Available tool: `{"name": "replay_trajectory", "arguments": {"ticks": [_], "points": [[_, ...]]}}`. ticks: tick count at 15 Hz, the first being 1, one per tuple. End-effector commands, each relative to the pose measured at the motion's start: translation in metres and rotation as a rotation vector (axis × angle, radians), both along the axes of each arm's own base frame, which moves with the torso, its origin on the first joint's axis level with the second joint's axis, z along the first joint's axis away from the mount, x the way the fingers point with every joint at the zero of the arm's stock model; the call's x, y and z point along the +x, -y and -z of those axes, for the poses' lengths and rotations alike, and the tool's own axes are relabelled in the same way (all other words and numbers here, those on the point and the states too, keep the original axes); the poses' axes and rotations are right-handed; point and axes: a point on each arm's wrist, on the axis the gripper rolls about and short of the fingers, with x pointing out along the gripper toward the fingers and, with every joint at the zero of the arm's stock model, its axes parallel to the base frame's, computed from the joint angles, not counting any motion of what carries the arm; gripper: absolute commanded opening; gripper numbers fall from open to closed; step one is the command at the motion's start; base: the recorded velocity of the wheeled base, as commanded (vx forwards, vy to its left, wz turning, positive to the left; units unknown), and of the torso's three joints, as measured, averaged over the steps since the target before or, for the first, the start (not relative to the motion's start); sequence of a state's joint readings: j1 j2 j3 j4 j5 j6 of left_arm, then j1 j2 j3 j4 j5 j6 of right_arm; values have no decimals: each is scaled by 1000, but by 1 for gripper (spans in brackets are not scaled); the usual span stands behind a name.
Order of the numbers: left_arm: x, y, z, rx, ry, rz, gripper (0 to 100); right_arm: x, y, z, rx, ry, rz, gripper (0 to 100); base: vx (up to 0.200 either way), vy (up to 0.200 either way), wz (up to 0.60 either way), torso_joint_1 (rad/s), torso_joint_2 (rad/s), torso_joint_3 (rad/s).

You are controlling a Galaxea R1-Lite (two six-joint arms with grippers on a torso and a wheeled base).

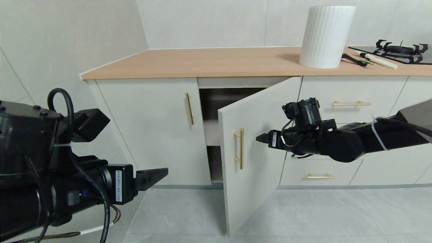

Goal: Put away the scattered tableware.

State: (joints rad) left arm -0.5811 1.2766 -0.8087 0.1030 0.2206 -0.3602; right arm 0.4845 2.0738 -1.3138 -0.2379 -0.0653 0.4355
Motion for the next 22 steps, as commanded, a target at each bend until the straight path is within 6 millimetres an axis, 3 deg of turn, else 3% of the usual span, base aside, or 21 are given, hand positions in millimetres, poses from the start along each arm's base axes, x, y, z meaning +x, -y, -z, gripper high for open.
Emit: {"name": "replay_trajectory", "arguments": {"ticks": [1,5,12,16,22], "points": [[2,1,3,7,-11,-2,100,5,-3,13,-2,-13,5,100,200,0,0,2,2,-2],[4,2,5,11,-19,-2,100,4,-10,12,25,-5,-1,100,200,0,0,-1,5,5],[3,2,5,19,-20,5,100,1,-30,1,188,-10,32,100,0,0,0,0,0,0],[3,2,5,19,-20,5,100,27,-44,3,344,0,132,100,0,0,0,0,0,0],[3,3,7,22,-24,5,100,66,-53,32,323,63,303,100,0,0,0,0,0,0]]}}
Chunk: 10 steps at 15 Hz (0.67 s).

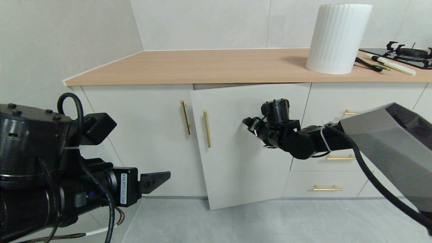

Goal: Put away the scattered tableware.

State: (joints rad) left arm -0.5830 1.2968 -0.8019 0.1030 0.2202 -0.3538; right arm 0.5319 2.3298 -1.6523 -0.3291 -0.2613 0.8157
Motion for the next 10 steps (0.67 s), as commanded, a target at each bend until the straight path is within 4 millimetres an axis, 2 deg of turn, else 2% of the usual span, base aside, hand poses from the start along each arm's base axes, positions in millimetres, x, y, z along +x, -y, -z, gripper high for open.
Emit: {"name": "replay_trajectory", "arguments": {"ticks": [1,6,10], "points": [[0,0,1,2,-3,-1,100,14,0,20,-13,-15,28,100,0,0,0,0,0,0],[0,0,1,2,-3,-1,100,30,2,34,-30,-3,106,100,0,0,0,0,0,0],[0,0,1,2,-3,-1,100,34,6,37,-33,-6,119,100,0,0,0,0,0,0]]}}
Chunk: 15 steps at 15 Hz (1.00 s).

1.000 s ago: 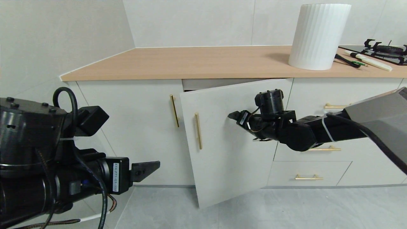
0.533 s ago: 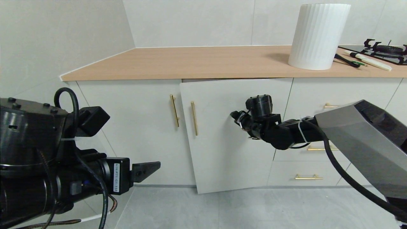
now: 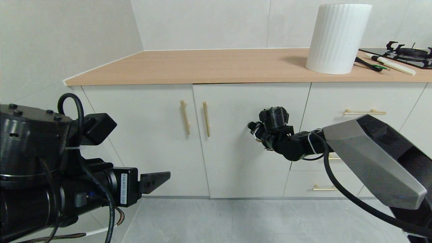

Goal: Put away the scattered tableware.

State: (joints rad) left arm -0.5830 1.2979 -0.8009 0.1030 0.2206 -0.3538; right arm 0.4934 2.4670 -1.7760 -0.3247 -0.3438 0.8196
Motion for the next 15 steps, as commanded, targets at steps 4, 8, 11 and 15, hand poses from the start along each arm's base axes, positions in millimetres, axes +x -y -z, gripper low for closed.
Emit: {"name": "replay_trajectory", "arguments": {"ticks": [4,8,11,15], "points": [[0,0,0,0,-1,-1,100,2,1,4,-5,-5,5,100,0,0,0,0,0,0],[0,0,0,0,-1,-1,100,7,5,5,-9,5,31,100,0,0,0,0,0,0],[0,0,0,0,-1,-1,100,7,5,5,-9,6,33,100,0,0,0,0,0,0],[0,0,0,0,-1,-1,100,-49,-1,-30,18,-50,-151,100,0,0,0,0,0,0]]}}
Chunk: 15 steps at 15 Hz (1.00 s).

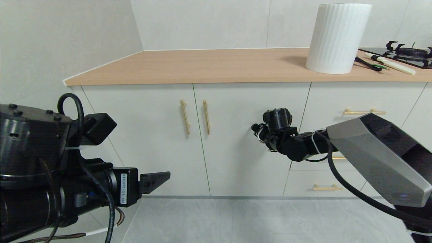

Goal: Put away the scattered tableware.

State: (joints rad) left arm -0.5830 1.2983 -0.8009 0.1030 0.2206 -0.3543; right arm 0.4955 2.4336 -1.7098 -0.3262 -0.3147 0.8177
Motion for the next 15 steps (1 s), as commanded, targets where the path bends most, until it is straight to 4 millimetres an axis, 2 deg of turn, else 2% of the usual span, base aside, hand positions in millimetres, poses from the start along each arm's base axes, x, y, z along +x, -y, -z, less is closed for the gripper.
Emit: {"name": "replay_trajectory", "arguments": {"ticks": [1,2,4,6,8,11,12,15], "points": [[0,0,0,1,-1,0,100,-63,0,-42,52,-51,-225,100,0,0,0,0,0,0],[0,0,0,0,1,0,100,-89,9,-55,82,-80,-354,100,0,0,0,0,0,0],[0,0,0,-1,2,0,100,-120,25,-69,54,-28,-532,100,0,0,0,0,0,0],[-3,-2,-1,-4,9,-1,100,-143,39,-80,-45,79,-533,100,0,0,0,0,0,0],[-14,-10,-7,-25,42,-5,100,-174,62,-103,-145,189,-485,100,0,0,0,0,0,0],[-47,-36,-18,-72,147,-21,100,-242,109,-132,-260,323,-357,100,0,0,0,0,0,0],[-64,-49,-19,-95,190,-42,100,-274,130,-137,-268,372,-323,100,0,0,0,0,0,0],[-118,-82,-11,-145,349,-55,100,-350,181,-129,-309,508,-269,100,0,0,0,0,0,0]]}}
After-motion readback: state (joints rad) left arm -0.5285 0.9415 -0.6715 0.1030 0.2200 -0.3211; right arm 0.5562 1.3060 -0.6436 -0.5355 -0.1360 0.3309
